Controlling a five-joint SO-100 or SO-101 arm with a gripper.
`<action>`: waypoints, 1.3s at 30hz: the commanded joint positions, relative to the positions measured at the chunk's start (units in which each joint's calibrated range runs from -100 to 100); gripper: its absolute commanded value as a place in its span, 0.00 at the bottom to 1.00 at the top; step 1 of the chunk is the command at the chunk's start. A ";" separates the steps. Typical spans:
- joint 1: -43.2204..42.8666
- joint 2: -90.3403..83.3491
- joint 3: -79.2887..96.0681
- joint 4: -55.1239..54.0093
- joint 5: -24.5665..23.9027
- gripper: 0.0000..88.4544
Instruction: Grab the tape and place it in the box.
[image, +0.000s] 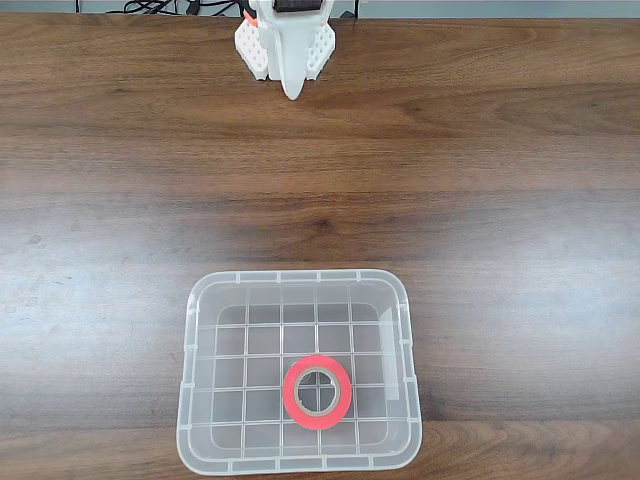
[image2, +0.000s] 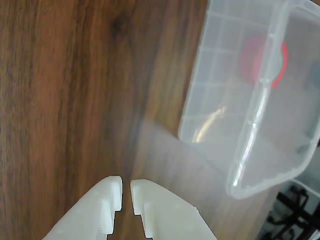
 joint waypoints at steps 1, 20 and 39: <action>-0.21 -14.52 19.18 -7.61 0.24 0.02; -0.21 -35.12 48.00 -14.80 -5.67 0.01; -0.14 -35.20 49.75 -15.40 -5.67 0.02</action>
